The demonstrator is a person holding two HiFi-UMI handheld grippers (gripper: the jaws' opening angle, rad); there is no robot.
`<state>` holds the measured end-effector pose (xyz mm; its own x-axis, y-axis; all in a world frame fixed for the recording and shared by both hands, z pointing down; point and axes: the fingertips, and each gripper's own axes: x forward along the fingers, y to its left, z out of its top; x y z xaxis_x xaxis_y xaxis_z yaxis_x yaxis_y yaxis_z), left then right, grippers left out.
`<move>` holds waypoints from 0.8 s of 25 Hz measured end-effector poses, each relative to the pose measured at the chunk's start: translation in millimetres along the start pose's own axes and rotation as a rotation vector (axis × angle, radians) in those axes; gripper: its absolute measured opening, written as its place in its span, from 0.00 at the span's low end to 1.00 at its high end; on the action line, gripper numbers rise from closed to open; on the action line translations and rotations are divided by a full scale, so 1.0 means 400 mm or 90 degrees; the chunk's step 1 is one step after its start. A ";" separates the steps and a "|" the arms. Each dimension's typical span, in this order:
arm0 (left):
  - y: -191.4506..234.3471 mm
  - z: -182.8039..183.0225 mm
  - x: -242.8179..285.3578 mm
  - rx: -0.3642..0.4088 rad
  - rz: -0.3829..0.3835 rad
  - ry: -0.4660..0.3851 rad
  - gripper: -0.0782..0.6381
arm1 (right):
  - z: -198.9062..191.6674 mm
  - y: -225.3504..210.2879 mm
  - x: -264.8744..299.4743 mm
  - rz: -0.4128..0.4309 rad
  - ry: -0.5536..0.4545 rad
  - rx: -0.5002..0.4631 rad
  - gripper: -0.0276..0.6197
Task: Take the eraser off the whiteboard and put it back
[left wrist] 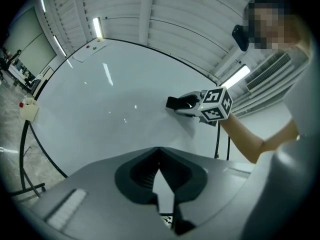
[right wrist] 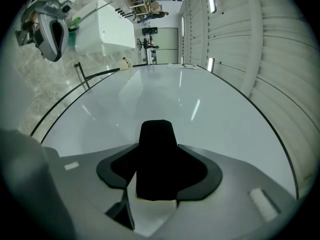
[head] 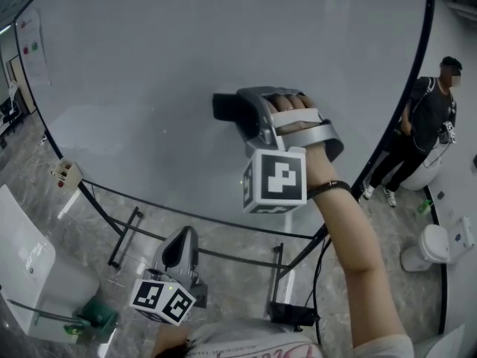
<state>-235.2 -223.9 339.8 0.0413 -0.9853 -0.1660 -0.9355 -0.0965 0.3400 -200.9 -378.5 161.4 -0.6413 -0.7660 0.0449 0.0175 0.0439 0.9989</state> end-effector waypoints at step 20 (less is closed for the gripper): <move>-0.025 -0.021 -0.028 0.003 -0.018 0.019 0.11 | 0.007 0.087 -0.137 -0.020 -0.061 0.251 0.40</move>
<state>-223.4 -213.3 346.2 0.0781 -0.9859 -0.1477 -0.9355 -0.1237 0.3310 -167.3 -333.3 193.8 -0.7054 -0.7088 -0.0061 -0.2874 0.2782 0.9165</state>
